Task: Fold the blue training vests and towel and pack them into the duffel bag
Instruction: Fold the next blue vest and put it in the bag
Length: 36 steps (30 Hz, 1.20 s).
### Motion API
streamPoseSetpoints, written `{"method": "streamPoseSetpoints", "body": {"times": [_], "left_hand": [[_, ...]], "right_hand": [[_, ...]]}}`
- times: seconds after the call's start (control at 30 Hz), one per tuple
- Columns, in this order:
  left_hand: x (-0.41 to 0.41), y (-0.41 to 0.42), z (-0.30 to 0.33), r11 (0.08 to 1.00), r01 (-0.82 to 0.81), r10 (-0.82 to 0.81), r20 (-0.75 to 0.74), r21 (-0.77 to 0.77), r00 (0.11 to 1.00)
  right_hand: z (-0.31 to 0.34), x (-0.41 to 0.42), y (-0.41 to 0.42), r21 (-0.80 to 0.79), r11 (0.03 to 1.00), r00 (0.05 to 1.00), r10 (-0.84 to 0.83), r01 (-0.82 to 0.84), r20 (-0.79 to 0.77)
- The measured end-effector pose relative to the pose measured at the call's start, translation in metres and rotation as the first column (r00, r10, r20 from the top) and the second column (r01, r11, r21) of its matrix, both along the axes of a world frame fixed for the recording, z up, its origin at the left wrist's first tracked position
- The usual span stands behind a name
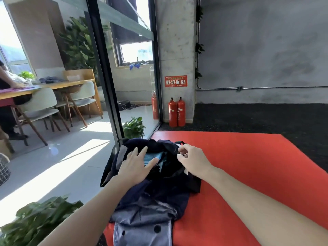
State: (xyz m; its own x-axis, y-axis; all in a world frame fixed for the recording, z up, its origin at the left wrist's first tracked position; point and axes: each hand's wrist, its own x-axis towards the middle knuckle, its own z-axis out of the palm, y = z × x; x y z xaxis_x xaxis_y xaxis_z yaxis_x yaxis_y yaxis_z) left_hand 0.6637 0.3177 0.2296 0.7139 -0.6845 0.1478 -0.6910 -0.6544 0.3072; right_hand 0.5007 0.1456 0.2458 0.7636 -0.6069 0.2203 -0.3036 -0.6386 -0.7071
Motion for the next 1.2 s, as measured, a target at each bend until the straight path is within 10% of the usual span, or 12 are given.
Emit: {"method": "streamPoseSetpoints", "body": {"times": [0.63, 1.2], "left_hand": [[-0.33, -0.129, -0.022, 0.856, 0.514, -0.513, 0.037, -0.049, 0.858], [-0.602, -0.224, -0.178, 0.447, 0.851, -0.812, -0.272, 0.277, 0.516]], "right_hand": [[-0.043, -0.325, -0.055, -0.026, 0.952, 0.944, -0.307, 0.306, -0.117], [-0.243, -0.623, -0.094, 0.22, 0.635, 0.651, -0.596, 0.741, -0.47]]}}
